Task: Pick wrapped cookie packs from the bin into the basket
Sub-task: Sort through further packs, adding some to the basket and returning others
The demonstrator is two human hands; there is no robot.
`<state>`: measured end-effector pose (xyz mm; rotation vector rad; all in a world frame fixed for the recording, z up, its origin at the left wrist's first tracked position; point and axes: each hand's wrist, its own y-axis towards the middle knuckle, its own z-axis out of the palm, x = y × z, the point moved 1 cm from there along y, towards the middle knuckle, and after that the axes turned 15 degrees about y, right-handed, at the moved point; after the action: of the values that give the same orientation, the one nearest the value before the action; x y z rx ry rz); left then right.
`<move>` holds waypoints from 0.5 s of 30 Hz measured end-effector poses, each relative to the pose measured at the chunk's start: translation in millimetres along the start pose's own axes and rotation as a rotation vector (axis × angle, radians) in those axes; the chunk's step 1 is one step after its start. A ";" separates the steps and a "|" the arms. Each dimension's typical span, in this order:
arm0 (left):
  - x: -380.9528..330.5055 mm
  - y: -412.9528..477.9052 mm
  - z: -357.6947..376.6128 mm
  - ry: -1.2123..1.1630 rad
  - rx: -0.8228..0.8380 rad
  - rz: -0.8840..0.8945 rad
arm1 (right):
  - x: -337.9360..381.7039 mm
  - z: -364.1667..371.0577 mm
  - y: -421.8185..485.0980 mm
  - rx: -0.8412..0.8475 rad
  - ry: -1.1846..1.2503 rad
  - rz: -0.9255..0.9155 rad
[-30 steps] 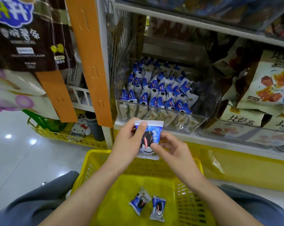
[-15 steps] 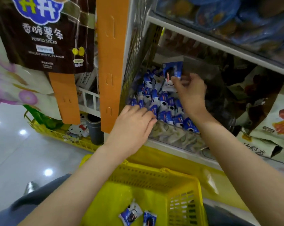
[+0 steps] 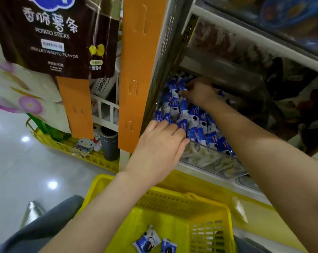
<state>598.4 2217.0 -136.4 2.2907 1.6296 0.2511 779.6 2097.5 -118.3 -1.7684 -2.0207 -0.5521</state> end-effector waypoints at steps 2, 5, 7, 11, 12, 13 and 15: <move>0.1 0.5 1.0 0.006 -0.006 -0.002 | 0.1 4.6 2.0 0.009 0.045 0.026; -0.5 1.3 1.6 0.026 -0.024 -0.002 | -3.5 2.7 0.7 0.080 0.124 0.064; -1.0 0.8 2.4 0.032 -0.041 0.000 | -4.9 -3.0 -4.8 0.136 0.161 0.039; -0.2 0.0 3.1 0.023 -0.059 0.003 | -10.0 -23.9 -15.3 0.038 0.181 -0.065; -0.4 0.4 3.1 0.020 -0.063 0.005 | -13.7 -30.3 -16.3 -0.028 0.183 -0.066; -0.6 0.5 3.2 0.018 -0.067 0.008 | -18.4 -36.4 -17.0 -0.089 0.172 -0.062; -0.9 0.1 3.8 0.024 -0.080 0.006 | -29.9 -44.7 -17.2 -0.136 0.129 -0.027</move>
<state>599.4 2215.5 -139.9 2.2413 1.5948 0.3397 767.9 2046.5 -97.2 -1.7356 -1.9616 -0.8084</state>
